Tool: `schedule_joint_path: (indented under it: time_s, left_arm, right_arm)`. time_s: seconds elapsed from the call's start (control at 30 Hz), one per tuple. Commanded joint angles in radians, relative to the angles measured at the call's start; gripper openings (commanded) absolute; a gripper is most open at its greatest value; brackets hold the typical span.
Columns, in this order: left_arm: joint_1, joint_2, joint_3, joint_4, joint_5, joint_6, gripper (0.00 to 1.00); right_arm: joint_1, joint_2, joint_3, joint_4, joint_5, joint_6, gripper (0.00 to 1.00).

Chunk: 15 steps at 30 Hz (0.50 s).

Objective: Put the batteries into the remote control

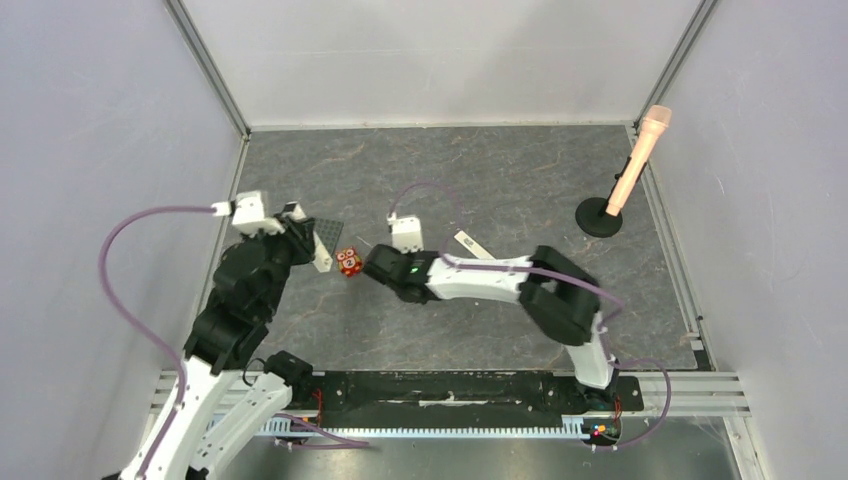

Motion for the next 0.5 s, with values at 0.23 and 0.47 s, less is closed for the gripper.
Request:
schedule_joint_path:
  time_s: [0.23,0.47]
  left_arm:
    - [0.003,0.293,0.005,0.285,0.704,-0.04,0.02]
    - [0.003,0.414,0.033,0.598,1.028,-0.21,0.02]
  right_arm:
    - [-0.244,-0.68,-0.564,0.383,-0.063,-0.285,0.0]
    - [-0.276,-0.965,-0.637,0.474,-0.206,-0.416,0.0]
